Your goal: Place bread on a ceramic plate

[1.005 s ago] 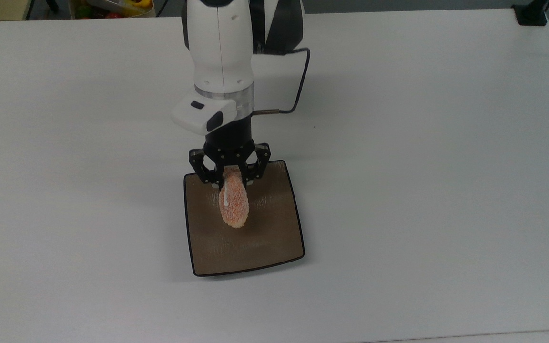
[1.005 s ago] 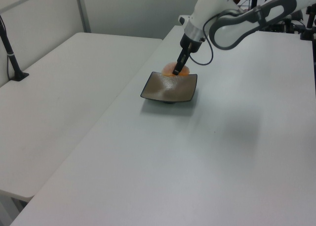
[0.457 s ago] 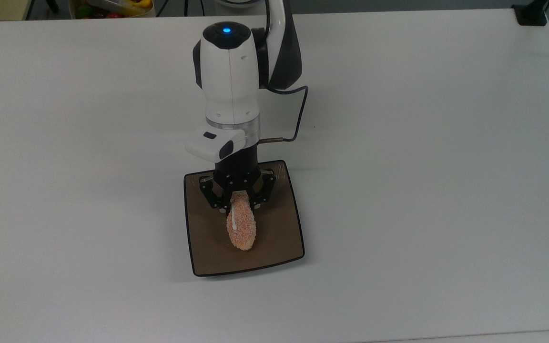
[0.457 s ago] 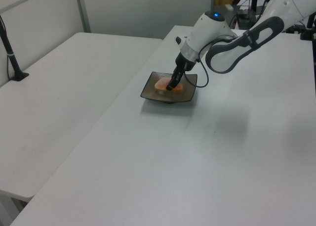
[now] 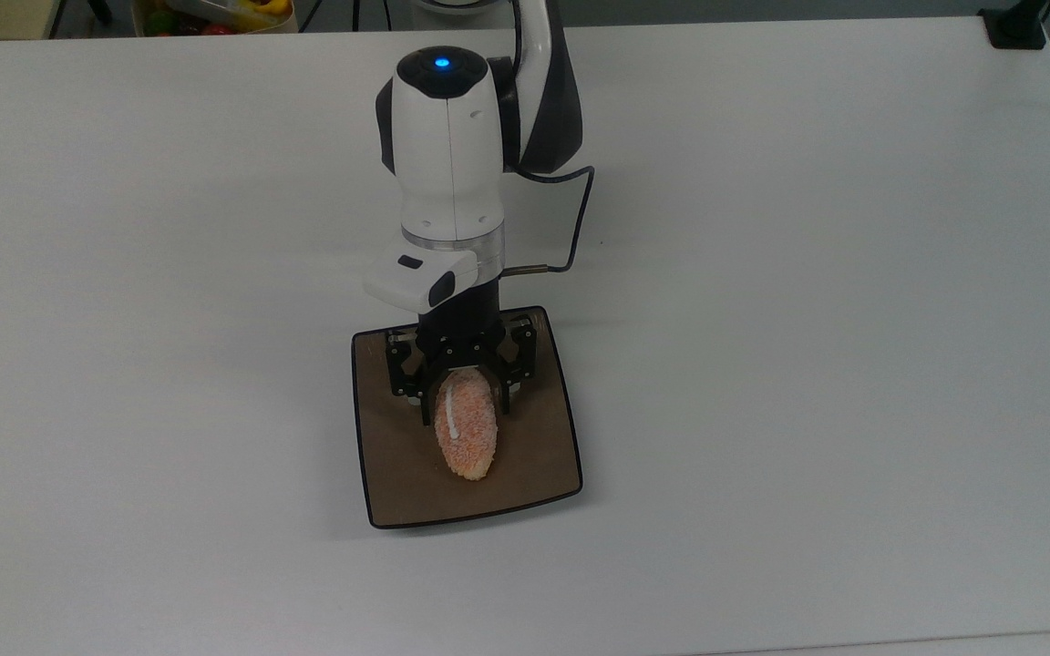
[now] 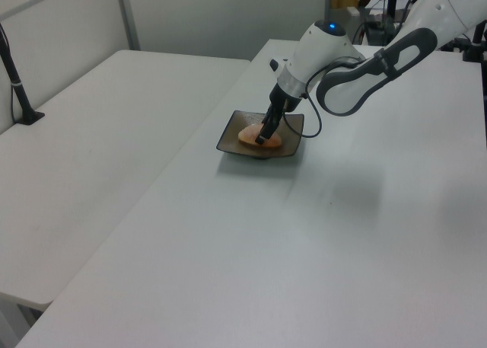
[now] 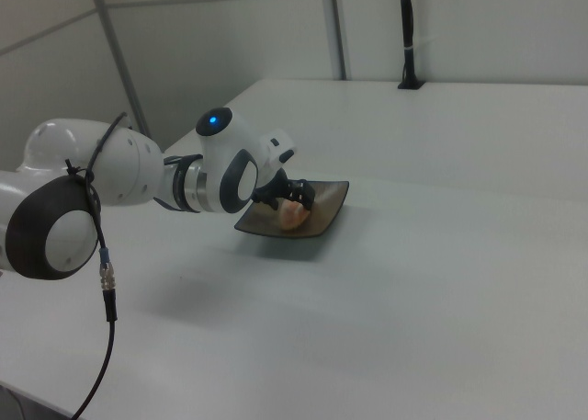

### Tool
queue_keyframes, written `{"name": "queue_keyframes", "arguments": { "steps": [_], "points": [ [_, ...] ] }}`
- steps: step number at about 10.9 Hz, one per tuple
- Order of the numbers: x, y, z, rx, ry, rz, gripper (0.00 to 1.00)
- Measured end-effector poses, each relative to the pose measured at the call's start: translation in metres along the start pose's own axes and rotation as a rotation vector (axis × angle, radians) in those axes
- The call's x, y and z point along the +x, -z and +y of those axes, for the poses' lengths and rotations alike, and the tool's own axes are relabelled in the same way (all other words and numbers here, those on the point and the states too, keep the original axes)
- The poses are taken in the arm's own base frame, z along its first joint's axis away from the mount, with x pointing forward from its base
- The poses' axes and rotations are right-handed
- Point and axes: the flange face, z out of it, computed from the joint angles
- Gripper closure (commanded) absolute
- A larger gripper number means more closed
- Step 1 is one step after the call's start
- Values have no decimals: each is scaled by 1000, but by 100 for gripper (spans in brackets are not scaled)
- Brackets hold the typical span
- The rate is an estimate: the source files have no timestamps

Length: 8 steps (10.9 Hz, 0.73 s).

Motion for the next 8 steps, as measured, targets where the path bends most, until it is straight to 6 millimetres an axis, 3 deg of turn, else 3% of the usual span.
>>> {"name": "queue_keyframes", "arguments": {
  "steps": [1, 4, 6, 8],
  "points": [
    [1, 1, 0, 0, 0, 2, 0],
    [12, 20, 2, -6, -26, 33, 0],
    [25, 53, 5, -15, -64, 13, 0],
    [39, 110, 0, -25, -127, -66, 0]
  ]
}}
